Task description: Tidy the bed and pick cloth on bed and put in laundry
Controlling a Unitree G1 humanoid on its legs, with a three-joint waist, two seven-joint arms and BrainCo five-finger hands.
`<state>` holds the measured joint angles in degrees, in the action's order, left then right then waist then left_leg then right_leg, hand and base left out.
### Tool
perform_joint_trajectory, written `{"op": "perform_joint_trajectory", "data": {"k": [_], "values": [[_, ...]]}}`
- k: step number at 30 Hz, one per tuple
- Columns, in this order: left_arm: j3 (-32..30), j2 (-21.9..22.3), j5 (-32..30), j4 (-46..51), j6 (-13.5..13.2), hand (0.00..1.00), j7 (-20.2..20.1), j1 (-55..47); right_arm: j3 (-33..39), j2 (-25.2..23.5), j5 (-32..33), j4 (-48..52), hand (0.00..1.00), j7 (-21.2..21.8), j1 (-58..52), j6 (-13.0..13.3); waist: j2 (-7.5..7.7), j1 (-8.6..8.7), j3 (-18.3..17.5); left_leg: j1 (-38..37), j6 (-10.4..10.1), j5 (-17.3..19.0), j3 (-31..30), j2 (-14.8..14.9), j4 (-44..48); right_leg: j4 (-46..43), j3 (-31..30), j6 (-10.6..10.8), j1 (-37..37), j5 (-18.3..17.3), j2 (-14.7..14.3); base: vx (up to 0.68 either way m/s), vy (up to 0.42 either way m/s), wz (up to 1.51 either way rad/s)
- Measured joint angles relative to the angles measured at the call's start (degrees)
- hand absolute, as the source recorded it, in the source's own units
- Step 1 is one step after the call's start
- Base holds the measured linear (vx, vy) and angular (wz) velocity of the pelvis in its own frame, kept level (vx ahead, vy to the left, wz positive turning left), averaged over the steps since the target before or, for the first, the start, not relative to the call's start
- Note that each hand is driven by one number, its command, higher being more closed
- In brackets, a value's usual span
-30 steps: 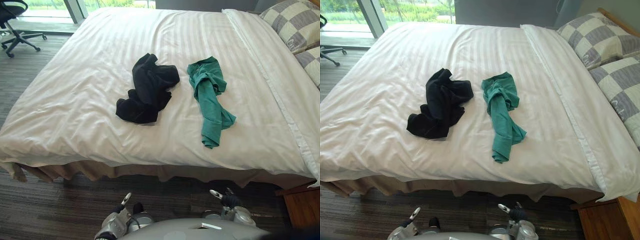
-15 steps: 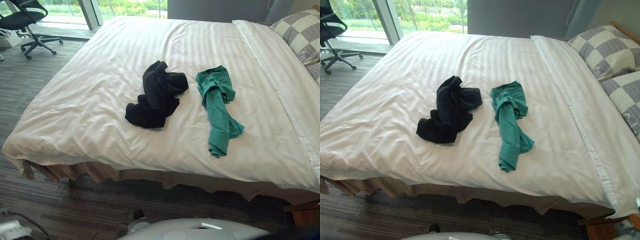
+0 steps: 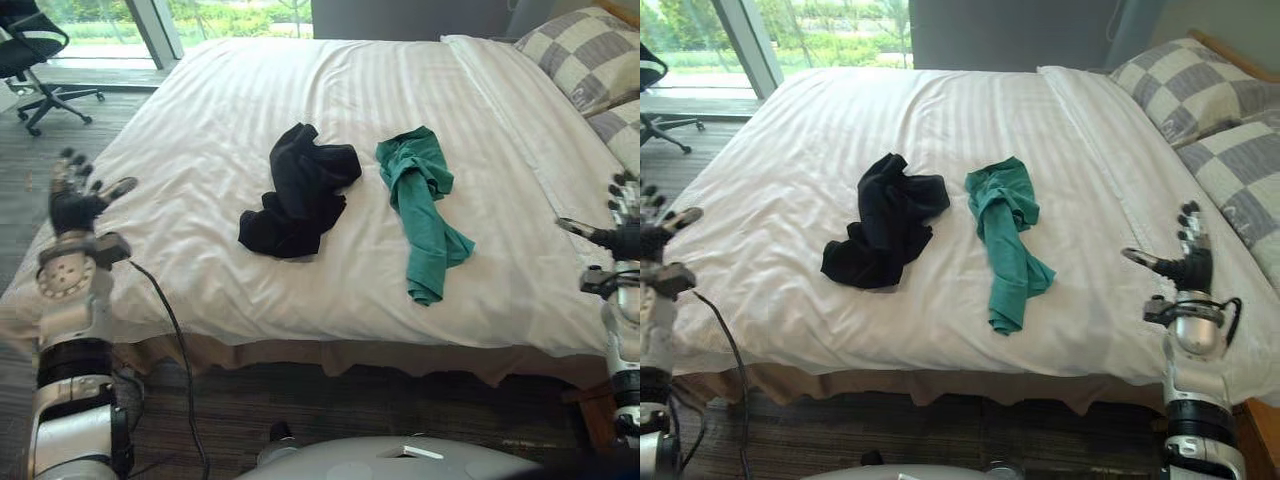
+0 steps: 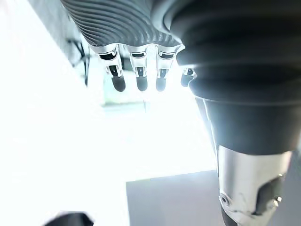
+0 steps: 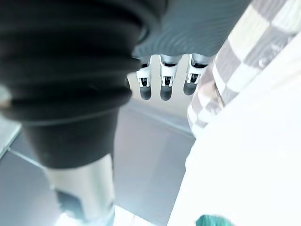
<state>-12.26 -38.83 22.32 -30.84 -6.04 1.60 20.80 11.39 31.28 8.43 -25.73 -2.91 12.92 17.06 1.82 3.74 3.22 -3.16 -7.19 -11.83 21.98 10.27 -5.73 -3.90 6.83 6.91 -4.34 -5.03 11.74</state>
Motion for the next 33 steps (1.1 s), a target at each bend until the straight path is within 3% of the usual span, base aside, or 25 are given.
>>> {"op": "perform_joint_trajectory", "data": {"k": [5, 7, 9, 13, 15, 17, 22, 28, 31, 32, 33], "values": [[6.4, 2.7, -5.7, -5.7, 3.2, 0.00, -0.1, 7.4, -5.1, -1.9, -0.9, 0.0, 0.00, 0.5, 2.7, -2.0, -2.26, 1.26, 2.5, 0.0, -0.2, -0.2, 1.8, 3.0, -0.3, -0.1, -1.4, -0.6, 1.5, 0.4, -3.0, -0.16, -0.031, -0.20], [8.4, 2.7, -7.5, -8.3, 3.9, 0.00, 0.1, 10.5, -5.4, -2.0, -0.7, 0.1, 0.00, 0.5, 3.5, -2.2, -3.12, 1.70, 4.7, 0.6, -0.7, 1.6, 3.0, 3.9, -0.4, -0.2, -2.3, -0.8, 3.2, 0.8, -3.9, -0.17, 0.042, -0.19], [10.1, 2.7, -9.0, -10.3, 4.5, 0.00, 1.2, 13.6, -5.6, -2.0, -0.6, 0.4, 0.00, 0.5, 3.7, -2.4, -2.94, 1.80, 5.3, 2.6, -0.6, 2.1, 3.0, 3.7, -0.4, 0.0, -3.7, -1.0, 5.6, 2.1, -4.0, -0.16, 0.052, -0.33], [12.8, 2.7, -17.3, -13.7, 6.0, 0.00, 5.6, 21.6, -5.8, -2.1, 0.6, 4.8, 0.00, 0.5, 8.2, -2.3, -1.79, 2.35, 10.0, 6.3, -0.1, 0.8, 5.7, 3.2, -0.3, 0.1, -7.1, -0.7, 11.3, 5.2, -3.8, -0.12, 0.040, -0.37], [14.6, 3.2, -21.8, -13.9, 8.2, 0.00, 8.2, 24.0, -6.4, -2.1, 1.7, 6.0, 0.00, 0.4, 11.5, -2.3, -1.55, 3.32, 13.1, 7.1, 0.2, 0.2, 6.9, 2.7, -0.3, -0.1, -9.3, -0.2, 13.5, 6.1, -3.5, -0.05, 0.014, -0.36], [14.6, 4.5, -24.0, -13.9, 10.4, 0.00, 10.6, 25.7, -6.6, -2.1, 2.1, 6.9, 0.00, 0.4, 11.8, -2.3, -1.69, 3.32, 13.5, 8.8, 0.2, -0.3, 8.2, 2.5, -0.3, -0.5, -10.6, 0.5, 16.2, 6.8, -3.5, -0.01, -0.007, -0.27], [15.2, 7.0, -24.4, -13.1, 16.5, 0.00, 15.0, 29.7, -7.7, -2.1, 3.8, 10.3, 0.00, 0.2, 11.9, -2.5, -2.56, 4.39, 17.3, 10.0, 1.0, -1.3, 9.2, 2.5, -0.2, -2.7, -11.0, 0.8, 19.2, 6.9, -3.6, 0.02, -0.027, -0.10], [16.9, 7.4, -26.8, -12.3, 22.4, 0.00, 15.2, 36.5, -7.7, -2.1, 4.4, 20.4, 0.00, -0.4, 12.1, -2.5, -2.22, 4.69, 19.8, 14.1, 1.1, -1.7, 10.8, 1.9, 0.0, -8.5, -12.3, 1.2, 26.7, 4.9, -3.2, 0.00, -0.024, -0.03], [17.0, 7.7, -31.4, -11.3, 26.4, 0.00, 14.7, 37.7, -7.6, -2.1, 4.5, 22.7, 0.00, -0.7, 12.1, -3.8, -2.28, 4.71, 20.1, 16.3, 0.7, -1.1, 11.7, 1.6, -0.1, -10.5, -12.8, 1.4, 30.3, 4.2, -2.9, -0.02, -0.037, -0.01], [17.5, 7.7, -32.9, -10.9, 28.2, 1.00, 13.7, 37.9, -7.5, -2.0, 4.4, 24.0, 0.00, -0.8, 12.1, -4.4, -2.25, 4.68, 20.6, 16.6, 0.8, -1.2, 12.1, 1.5, -0.1, -11.0, -12.9, 1.5, 31.0, 4.0, -2.8, 0.00, -0.035, 0.00], [18.3, 7.7, -34.8, -10.9, 31.1, 1.00, 11.2, 38.2, -7.5, -1.9, 4.4, 25.7, 0.00, -0.8, 12.1, -5.0, -2.32, 4.71, 21.4, 17.0, 0.8, -1.1, 12.2, 1.2, 0.0, -11.6, -13.1, 1.6, 31.7, 3.7, -2.6, 0.00, 0.000, 0.00]]}}
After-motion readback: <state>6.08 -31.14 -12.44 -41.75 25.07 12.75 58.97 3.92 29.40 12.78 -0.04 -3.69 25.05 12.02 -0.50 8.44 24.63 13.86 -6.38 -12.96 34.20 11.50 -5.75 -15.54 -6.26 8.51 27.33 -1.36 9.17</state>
